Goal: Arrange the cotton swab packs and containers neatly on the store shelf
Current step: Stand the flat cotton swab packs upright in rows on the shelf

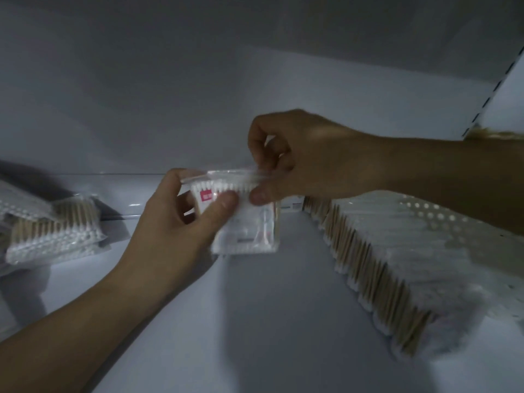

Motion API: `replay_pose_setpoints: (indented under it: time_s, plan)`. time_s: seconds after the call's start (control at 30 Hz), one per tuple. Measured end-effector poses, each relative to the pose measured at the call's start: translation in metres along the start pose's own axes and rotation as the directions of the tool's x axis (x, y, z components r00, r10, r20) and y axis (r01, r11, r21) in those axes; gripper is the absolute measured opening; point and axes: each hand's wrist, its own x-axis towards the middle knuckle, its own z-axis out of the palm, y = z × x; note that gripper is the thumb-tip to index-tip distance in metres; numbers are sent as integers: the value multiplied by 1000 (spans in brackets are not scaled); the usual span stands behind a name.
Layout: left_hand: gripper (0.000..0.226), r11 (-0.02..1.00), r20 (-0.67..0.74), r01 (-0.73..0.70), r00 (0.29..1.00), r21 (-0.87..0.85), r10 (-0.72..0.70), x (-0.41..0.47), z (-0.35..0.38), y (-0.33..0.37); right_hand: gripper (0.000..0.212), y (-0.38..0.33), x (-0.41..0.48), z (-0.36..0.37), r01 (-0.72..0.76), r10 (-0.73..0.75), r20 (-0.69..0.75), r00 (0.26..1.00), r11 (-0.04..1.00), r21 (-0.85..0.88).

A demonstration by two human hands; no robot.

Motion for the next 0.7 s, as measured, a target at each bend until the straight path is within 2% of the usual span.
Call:
replay_pose_setpoints:
  time_s: [0.07, 0.13, 0.23, 0.3, 0.43, 0.57, 0.7]
  plan:
    - [33, 1000, -20, 4, 1000, -4, -4, 2, -3, -3, 40, 6, 0, -14, -36, 36, 10, 999, 999, 4]
    - [17, 997, -94, -16, 995, 77, 23, 7, -7, -9, 36, 14, 0, -27, -53, 56, 23, 998, 991, -123]
    - [21, 984, -182, -3, 983, 180, 36, 12, -12, -15, 22, 30, -2, -28, -64, 58, -28, 998, 945, -321]
    - [25, 979, -191, 19, 981, 202, 21, 12, -12, -15, 23, 38, 0, -20, -55, 39, -51, 998, 920, -387]
    - [37, 981, -168, 41, 986, 192, -9, 9, -10, -14, 25, 48, 3, -9, -22, -2, -50, 999, 880, -474]
    - [35, 987, -140, 49, 990, 153, -28, 7, -8, -12, 26, 46, 2, -6, 6, -20, -17, 1000, 810, -587]
    - [33, 992, -88, 35, 996, 120, -25, 5, -5, -10, 25, 40, 3, -13, -17, 38, 21, 999, 783, -622]
